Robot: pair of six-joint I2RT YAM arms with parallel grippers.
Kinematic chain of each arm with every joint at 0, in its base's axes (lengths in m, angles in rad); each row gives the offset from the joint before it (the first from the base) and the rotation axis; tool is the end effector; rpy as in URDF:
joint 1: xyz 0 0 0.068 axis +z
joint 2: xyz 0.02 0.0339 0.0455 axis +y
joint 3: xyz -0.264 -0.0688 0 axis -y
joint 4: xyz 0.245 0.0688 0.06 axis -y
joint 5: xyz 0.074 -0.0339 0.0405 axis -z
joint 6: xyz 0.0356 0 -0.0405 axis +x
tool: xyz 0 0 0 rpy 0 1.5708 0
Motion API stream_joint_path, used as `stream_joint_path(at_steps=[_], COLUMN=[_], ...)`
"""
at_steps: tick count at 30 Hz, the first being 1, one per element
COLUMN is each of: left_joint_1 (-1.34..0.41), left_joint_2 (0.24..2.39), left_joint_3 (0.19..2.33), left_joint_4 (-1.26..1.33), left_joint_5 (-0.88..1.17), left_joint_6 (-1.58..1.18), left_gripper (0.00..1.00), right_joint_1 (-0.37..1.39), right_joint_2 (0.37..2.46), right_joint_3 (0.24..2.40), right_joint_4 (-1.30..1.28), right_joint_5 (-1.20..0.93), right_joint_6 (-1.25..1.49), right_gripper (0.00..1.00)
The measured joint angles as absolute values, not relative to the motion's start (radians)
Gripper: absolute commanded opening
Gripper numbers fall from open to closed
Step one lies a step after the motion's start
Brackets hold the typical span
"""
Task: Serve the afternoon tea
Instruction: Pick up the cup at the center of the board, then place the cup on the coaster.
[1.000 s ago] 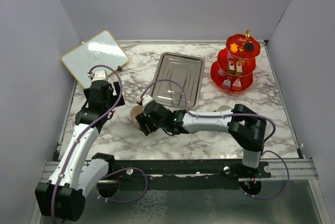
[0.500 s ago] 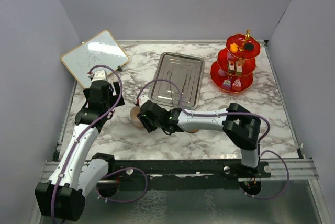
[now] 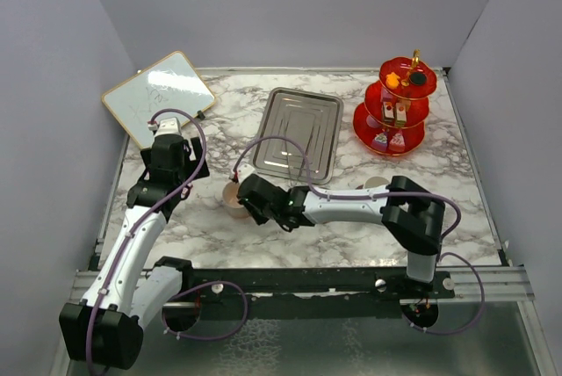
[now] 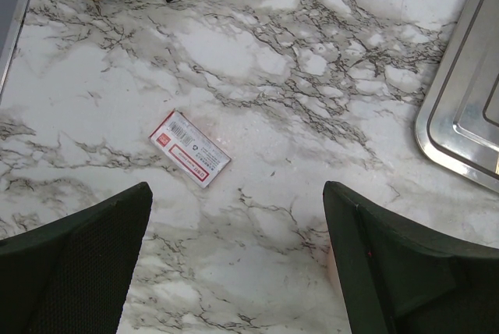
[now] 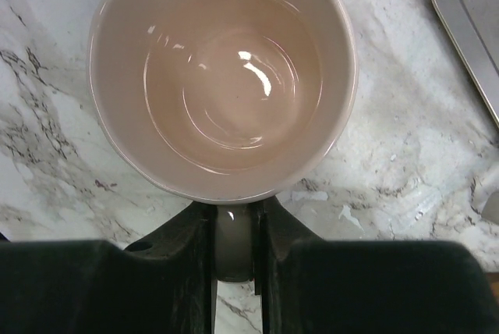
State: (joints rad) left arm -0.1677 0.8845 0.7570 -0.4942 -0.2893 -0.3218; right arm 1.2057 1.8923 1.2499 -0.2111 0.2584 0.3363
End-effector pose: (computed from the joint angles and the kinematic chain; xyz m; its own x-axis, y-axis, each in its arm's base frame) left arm 0.1903 -0.0219 0.2831 -0.5231 -0.2189 -0.8237 -0.2468 0.9640 -0.0995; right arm 0.1537 0.3767 0.1835 -0.5322 -0.4988 -0.6841 -0.7071 0.7063 0.0351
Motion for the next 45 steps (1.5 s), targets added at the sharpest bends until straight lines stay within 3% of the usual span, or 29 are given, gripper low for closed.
stream_joint_path(at_steps=[26, 45], left_joint_1=[-0.168, -0.168], left_joint_2=[0.903, 0.905], left_joint_3=[0.757, 0.757], left_joint_4=[-0.494, -0.494], left_joint_5=[-0.289, -0.289], left_joint_6=[-0.318, -0.318], left_gripper=[0.99, 0.99], right_joint_1=[1.212, 1.218], right_joint_2=[1.664, 1.409], right_joint_3=[1.018, 0.973], right_joint_4=[-0.247, -0.325], right_joint_5=[0.260, 0.313], right_joint_6=[0.417, 0.404], right_gripper=[0.01, 0.01])
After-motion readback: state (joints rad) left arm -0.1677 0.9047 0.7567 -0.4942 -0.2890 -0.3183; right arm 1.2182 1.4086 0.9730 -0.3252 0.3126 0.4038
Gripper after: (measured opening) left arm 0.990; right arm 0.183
